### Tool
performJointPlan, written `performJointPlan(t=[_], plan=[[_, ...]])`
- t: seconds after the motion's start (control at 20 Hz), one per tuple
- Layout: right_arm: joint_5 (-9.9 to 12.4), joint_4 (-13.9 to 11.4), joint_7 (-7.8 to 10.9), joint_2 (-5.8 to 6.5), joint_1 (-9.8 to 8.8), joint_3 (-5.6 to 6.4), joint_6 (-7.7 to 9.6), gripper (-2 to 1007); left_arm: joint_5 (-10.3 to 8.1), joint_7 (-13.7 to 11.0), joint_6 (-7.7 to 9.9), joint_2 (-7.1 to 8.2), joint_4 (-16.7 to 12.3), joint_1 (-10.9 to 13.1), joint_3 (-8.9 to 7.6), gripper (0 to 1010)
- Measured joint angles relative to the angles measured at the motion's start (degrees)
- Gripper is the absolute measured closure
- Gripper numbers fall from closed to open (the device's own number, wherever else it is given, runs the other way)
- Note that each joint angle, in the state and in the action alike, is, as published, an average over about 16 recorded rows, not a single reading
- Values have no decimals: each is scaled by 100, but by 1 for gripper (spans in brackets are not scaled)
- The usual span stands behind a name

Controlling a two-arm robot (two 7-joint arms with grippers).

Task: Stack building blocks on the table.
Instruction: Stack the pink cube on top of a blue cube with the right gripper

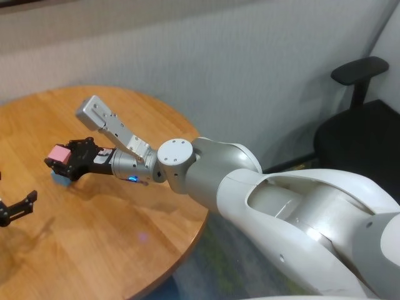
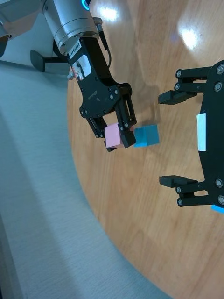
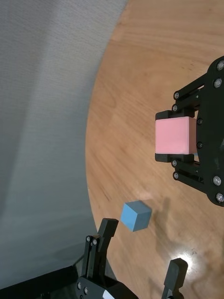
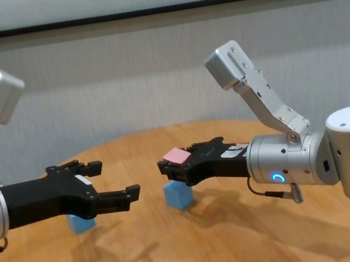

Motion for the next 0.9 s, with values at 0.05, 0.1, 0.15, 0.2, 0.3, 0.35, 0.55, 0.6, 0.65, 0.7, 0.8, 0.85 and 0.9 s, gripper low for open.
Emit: performJointPlan(t=[0.05,0.1,0.15,0.2,0.3,0.35,0.55,0.6,0.65,0.7,0.8,0.85,0.9], plan=[[5,-97,-13,27,-41,-9,41,632,0,0,0,0,0,0,0,10],[8,-219,-29,61,-91,-18,94,632,0,0,0,0,0,0,0,10],[10,-357,-45,100,-149,-25,155,632,0,0,0,0,0,0,0,10],[11,-499,-60,141,-208,-32,217,632,0,0,0,0,0,0,0,10],[11,-786,-91,222,-328,-43,348,632,0,0,0,0,0,0,0,10],[10,-927,-106,263,-387,-47,414,632,0,0,0,0,0,0,0,10],[12,-1379,-138,385,-585,-46,649,632,0,0,0,0,0,0,0,10],[17,-1442,-140,398,-613,-39,689,632,0,0,0,0,0,0,0,10],[23,-1489,-139,407,-634,-30,722,632,0,0,0,0,0,0,0,10],[26,-1518,-135,410,-647,-17,748,632,0,0,0,0,0,0,0,10],[30,-1465,-114,382,-625,26,750,632,0,0,0,0,0,0,0,10],[32,-1405,-100,358,-599,48,737,632,0,0,0,0,0,0,0,10],[34,-1324,-82,327,-565,71,711,632,0,0,0,0,0,0,0,10]])
